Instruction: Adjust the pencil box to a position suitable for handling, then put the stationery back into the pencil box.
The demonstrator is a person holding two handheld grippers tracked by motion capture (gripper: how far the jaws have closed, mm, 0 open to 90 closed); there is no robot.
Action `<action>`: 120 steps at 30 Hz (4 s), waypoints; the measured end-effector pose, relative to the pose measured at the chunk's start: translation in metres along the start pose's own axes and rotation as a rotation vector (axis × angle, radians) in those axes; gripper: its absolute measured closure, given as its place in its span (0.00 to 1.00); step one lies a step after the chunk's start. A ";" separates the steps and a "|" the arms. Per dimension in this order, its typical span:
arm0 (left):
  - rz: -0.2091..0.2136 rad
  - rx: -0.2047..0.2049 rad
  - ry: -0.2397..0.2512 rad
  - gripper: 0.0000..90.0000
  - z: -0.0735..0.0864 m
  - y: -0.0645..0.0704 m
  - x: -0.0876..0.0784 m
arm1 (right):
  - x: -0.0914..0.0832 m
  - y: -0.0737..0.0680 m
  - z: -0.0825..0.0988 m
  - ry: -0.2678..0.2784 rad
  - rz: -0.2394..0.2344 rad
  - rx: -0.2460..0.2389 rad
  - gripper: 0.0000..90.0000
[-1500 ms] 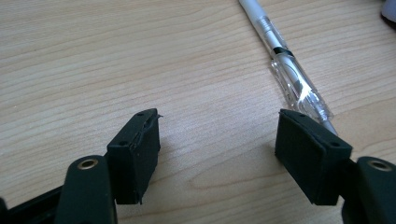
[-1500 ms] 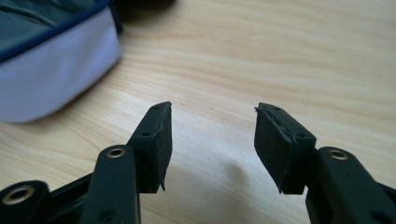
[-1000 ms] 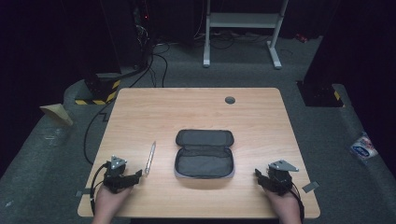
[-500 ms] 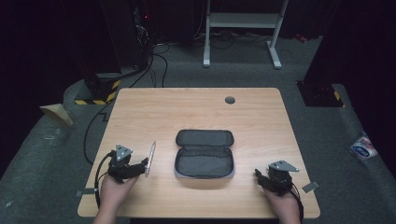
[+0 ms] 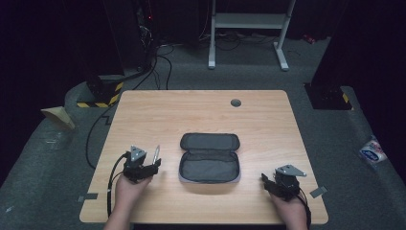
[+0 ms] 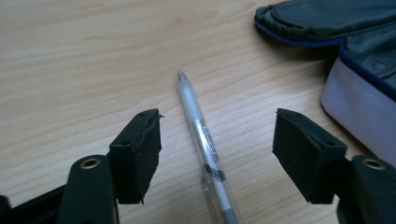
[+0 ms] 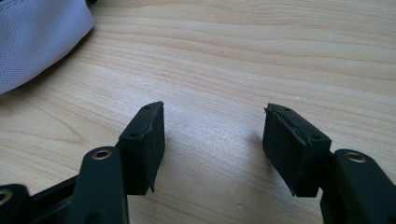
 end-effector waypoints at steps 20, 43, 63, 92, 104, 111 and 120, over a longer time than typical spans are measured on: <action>-0.024 0.010 -0.052 0.64 0.014 -0.002 0.015 | 0.000 -0.001 0.000 0.001 0.006 0.005 0.45; -0.050 -0.021 -0.016 0.84 0.020 -0.003 0.013 | 0.000 -0.001 0.000 0.002 0.004 0.003 0.45; 0.024 0.037 -0.017 0.88 0.021 0.002 0.008 | 0.000 -0.001 0.000 0.001 0.000 -0.003 0.46; 0.075 0.056 0.130 0.88 0.005 0.008 -0.022 | 0.000 -0.002 0.000 0.003 -0.003 -0.008 0.46; 0.086 0.084 0.173 0.88 -0.001 0.017 -0.036 | 0.000 -0.002 0.000 0.003 -0.003 -0.009 0.46; 0.100 0.102 0.195 0.88 -0.006 0.023 -0.041 | 0.000 -0.002 0.000 0.003 -0.003 -0.009 0.46; 0.146 0.145 0.218 0.88 -0.013 0.039 -0.048 | 0.000 -0.002 0.000 0.004 -0.003 -0.011 0.46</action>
Point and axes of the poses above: each handheld gripper's, and its own axes: x roughly forward along the jaws, z roughly out of its underside, y roughly to its right, the point moved 6 cm from there along x, roughly forward along the jaws, and after that the axes turned 10 degrees about -x, right-handed, at the moved point
